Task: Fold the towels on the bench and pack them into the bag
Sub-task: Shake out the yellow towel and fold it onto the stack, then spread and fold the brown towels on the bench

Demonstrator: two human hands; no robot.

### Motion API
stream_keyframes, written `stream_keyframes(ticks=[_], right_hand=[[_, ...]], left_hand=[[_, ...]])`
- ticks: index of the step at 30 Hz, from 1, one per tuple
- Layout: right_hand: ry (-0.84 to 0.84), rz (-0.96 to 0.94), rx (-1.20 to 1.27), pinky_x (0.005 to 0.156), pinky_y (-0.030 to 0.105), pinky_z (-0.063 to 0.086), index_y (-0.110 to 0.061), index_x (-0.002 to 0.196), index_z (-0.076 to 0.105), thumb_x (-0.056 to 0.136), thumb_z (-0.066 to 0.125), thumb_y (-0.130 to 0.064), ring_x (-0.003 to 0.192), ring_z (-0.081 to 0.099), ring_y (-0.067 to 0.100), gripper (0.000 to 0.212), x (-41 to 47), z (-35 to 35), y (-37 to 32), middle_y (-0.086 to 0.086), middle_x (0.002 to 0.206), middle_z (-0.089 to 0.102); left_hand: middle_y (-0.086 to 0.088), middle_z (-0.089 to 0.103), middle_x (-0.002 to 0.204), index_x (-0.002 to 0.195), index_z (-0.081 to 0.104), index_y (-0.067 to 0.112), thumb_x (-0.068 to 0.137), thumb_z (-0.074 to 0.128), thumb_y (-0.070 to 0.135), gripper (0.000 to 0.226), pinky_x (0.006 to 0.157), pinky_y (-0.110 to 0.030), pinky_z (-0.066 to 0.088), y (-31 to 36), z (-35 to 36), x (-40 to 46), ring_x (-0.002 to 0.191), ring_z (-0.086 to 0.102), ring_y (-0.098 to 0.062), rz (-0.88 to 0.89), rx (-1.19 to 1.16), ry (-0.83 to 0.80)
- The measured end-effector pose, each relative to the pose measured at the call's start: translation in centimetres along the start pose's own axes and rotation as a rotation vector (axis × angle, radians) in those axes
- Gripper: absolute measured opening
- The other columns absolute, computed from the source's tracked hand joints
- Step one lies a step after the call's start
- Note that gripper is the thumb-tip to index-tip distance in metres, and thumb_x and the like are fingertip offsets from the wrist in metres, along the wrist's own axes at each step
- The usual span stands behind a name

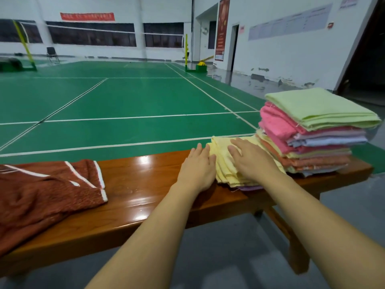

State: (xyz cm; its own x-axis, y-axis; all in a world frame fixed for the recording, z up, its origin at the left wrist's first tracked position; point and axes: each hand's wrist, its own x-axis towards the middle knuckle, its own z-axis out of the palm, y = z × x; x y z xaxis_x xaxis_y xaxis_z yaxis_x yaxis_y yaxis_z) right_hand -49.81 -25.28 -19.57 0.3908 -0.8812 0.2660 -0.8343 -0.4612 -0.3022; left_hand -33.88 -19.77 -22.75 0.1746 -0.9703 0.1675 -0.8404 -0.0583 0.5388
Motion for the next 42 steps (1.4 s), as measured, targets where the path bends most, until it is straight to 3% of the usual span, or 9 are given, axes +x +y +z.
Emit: stream_keyframes(ticks=[10,15,19,22,25,31,37,40,42], right_hand=[[-0.051,-0.318,0.088,0.111,0.039,0.040,-0.020,0.142,0.055,0.104,0.041,-0.045,0.134,0.051,0.024,0.048,-0.5,5.0,-13.7,0.002,0.146,0.055],[-0.169,-0.393,0.211,0.102,0.039,0.045,-0.023,0.126,0.067,0.103,0.044,-0.046,0.122,0.056,0.029,0.041,-1.2,8.1,-20.7,0.005,0.130,0.064],[-0.222,-0.411,0.217,0.098,0.041,0.037,-0.028,0.107,0.077,0.092,0.037,-0.071,0.115,0.051,0.032,0.060,-1.5,10.7,-25.2,0.005,0.112,0.066],[-0.257,-0.404,0.291,0.100,0.041,0.040,-0.028,0.098,0.079,0.089,0.053,-0.070,0.117,0.044,0.029,0.050,-2.4,11.2,-27.3,-0.003,0.096,0.066],[-0.277,-0.413,0.433,0.094,0.036,0.043,-0.029,0.088,0.074,0.091,0.065,-0.053,0.108,0.051,0.020,0.026,-2.9,11.4,-27.8,-0.019,0.077,0.053],[-0.229,-0.171,0.894,0.082,0.041,0.058,-0.019,0.105,0.064,0.101,0.052,-0.050,0.092,0.067,0.019,0.033,-1.9,10.5,-26.5,-0.002,0.098,0.069],[-0.117,0.063,1.194,0.093,0.040,0.057,-0.014,0.116,0.065,0.102,0.058,-0.029,0.103,0.067,0.019,0.022,-0.2,9.5,-22.1,0.005,0.109,0.070],[-0.019,0.169,1.281,0.079,0.027,0.058,-0.013,0.115,0.067,0.102,0.058,-0.020,0.098,0.068,0.016,0.017,0.3,7.8,-18.8,0.004,0.106,0.071],[0.066,0.235,1.271,0.078,0.030,0.058,-0.018,0.107,0.070,0.102,0.057,-0.016,0.093,0.068,0.016,0.015,0.7,6.6,-16.5,0.004,0.103,0.071]], left_hand=[[-0.018,0.025,0.164,0.155,0.032,0.009,0.104,0.024,0.044,0.063,0.121,-0.044,0.023,-9.6,-8.7,-6.2,0.151,0.024,-0.033,-0.261,0.283,0.176],[-0.019,0.052,0.142,0.138,0.053,0.007,0.101,0.043,0.038,0.049,0.111,-0.043,0.036,-16.5,-14.1,-12.6,0.133,0.047,-0.036,-0.413,0.364,0.369],[-0.012,0.062,0.126,0.118,0.061,0.015,0.095,0.056,0.045,0.038,0.099,-0.043,0.044,-19.9,-17.0,-16.5,0.119,0.057,-0.034,-0.554,0.439,0.376],[-0.010,0.065,0.107,0.091,0.050,0.021,0.093,0.060,0.047,0.028,0.086,-0.044,0.047,-20.6,-18.0,-17.4,0.104,0.060,-0.034,-0.529,0.461,0.435],[-0.008,0.065,0.096,0.086,0.049,0.018,0.094,0.061,0.043,0.029,0.081,-0.044,0.045,-20.1,-18.0,-17.1,0.097,0.060,-0.035,-0.453,0.466,0.522],[-0.010,0.066,0.083,0.092,0.046,0.018,0.100,0.057,0.039,0.025,0.074,-0.045,0.045,-16.7,-17.2,-15.9,0.085,0.063,-0.038,-0.236,0.218,0.621],[-0.003,0.070,0.098,0.108,0.051,0.020,0.098,0.058,0.038,0.021,0.080,-0.044,0.050,-13.0,-15.0,-14.4,0.093,0.066,-0.030,-0.065,0.223,0.480],[-0.001,0.070,0.113,0.119,0.051,0.025,0.097,0.057,0.039,0.027,0.090,-0.044,0.050,-11.7,-13.8,-13.5,0.106,0.065,-0.028,-0.051,0.273,0.367],[-0.002,0.067,0.124,0.129,0.050,0.027,0.098,0.057,0.040,0.034,0.093,-0.041,0.050,-10.6,-13.0,-12.9,0.114,0.061,-0.026,-0.041,0.246,0.278]])
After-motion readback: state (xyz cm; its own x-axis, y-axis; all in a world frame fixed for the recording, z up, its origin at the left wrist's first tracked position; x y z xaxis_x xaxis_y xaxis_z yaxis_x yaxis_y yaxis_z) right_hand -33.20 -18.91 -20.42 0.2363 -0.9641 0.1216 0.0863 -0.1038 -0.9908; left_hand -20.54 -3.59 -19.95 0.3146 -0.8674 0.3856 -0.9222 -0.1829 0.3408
